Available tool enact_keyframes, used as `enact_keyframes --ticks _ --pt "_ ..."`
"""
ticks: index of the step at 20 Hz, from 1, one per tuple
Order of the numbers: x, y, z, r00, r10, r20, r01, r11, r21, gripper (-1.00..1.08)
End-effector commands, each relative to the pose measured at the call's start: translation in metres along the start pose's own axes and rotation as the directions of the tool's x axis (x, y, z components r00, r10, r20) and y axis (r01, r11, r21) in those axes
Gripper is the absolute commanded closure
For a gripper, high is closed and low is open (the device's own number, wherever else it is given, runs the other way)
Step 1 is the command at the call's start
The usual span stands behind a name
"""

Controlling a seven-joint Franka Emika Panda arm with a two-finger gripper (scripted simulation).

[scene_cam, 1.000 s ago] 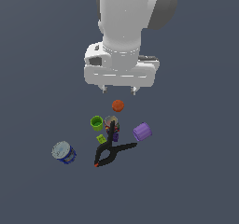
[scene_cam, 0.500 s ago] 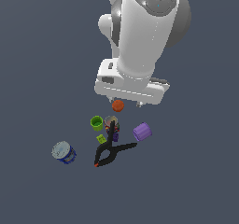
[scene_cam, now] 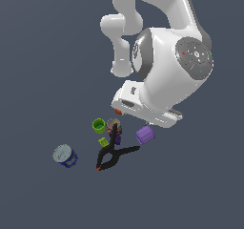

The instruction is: Pick up a designated object from a clutter of objects.

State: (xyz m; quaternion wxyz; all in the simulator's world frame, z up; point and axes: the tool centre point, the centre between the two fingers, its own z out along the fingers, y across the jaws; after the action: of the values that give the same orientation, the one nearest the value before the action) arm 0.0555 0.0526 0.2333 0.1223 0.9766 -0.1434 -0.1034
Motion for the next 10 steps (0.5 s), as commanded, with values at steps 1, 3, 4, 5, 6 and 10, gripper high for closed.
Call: enact_keyframes --ticks 1,3,4,5,6,10 --pt "0.003 -0.012 0.010 0.999 0.042 0.016 -0.041 0.998 -0.039 -1.00" --pt "0.006 -0.021 0.018 0.997 0.075 0.026 -0.073 0.995 -0.071 -1.00" --pt "0.007 -0.026 0.023 0.995 0.092 0.030 -0.089 0.992 -0.087 -1.00" --pt "0.008 -0.031 0.027 0.994 0.109 0.032 -0.105 0.989 -0.103 -1.00" --pt "0.009 -0.035 0.032 0.991 0.125 0.034 -0.121 0.985 -0.120 -1.00" --pt "0.011 -0.054 0.050 0.981 0.193 0.034 -0.184 0.965 -0.188 -1.00"
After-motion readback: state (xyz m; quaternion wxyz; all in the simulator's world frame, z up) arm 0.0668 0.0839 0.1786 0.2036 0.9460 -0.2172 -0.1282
